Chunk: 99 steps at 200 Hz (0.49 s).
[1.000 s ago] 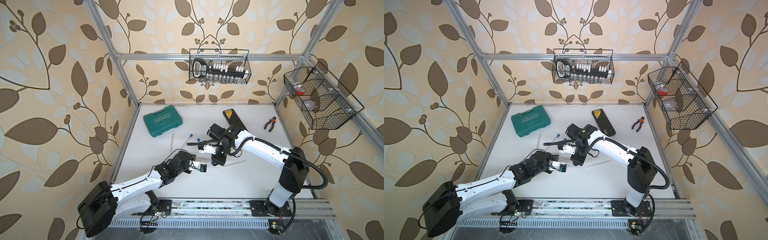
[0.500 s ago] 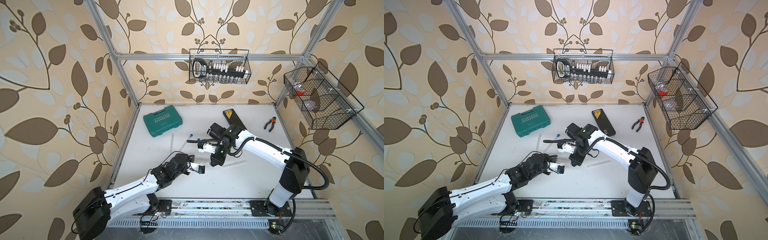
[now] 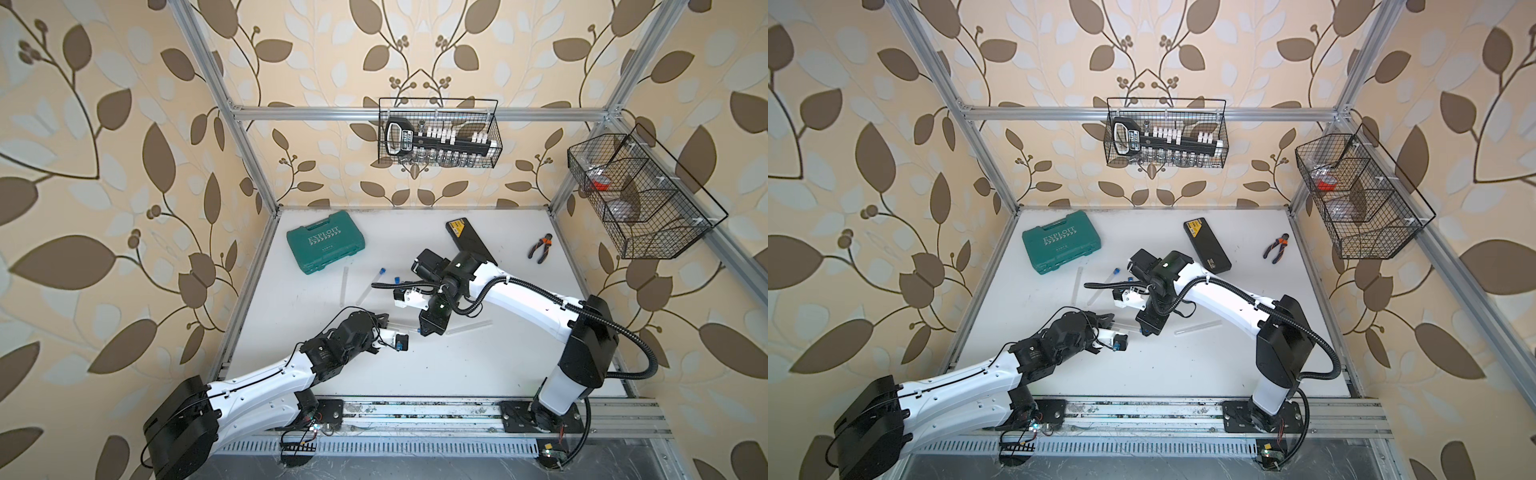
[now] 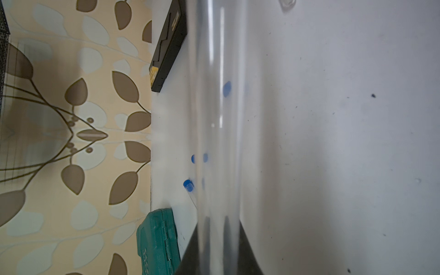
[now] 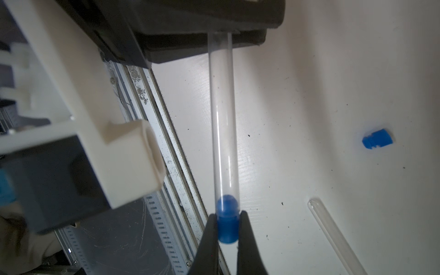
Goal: Insert stoppers into test tubes
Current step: Insert the stopper into the test tube.
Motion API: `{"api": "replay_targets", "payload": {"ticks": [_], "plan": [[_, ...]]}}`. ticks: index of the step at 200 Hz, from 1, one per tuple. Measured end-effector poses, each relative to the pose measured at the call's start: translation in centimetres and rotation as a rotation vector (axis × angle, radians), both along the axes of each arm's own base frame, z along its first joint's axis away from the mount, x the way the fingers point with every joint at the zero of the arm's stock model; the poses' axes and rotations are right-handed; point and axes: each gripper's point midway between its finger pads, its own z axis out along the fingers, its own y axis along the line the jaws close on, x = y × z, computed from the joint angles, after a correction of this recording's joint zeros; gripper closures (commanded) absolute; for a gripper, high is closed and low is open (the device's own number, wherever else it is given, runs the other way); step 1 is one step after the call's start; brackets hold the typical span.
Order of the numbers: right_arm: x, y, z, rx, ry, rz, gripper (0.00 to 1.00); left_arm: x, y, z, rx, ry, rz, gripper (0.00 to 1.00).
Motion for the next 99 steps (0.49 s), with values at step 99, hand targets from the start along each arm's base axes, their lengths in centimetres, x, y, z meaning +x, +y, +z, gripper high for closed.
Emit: {"api": "replay_targets", "payload": {"ticks": [99], "plan": [[-1.0, 0.7, -2.6, -0.077, 0.017, 0.054, 1.00, -1.0, 0.3, -1.8, 0.061, -0.011, -0.020, 1.00]]}}
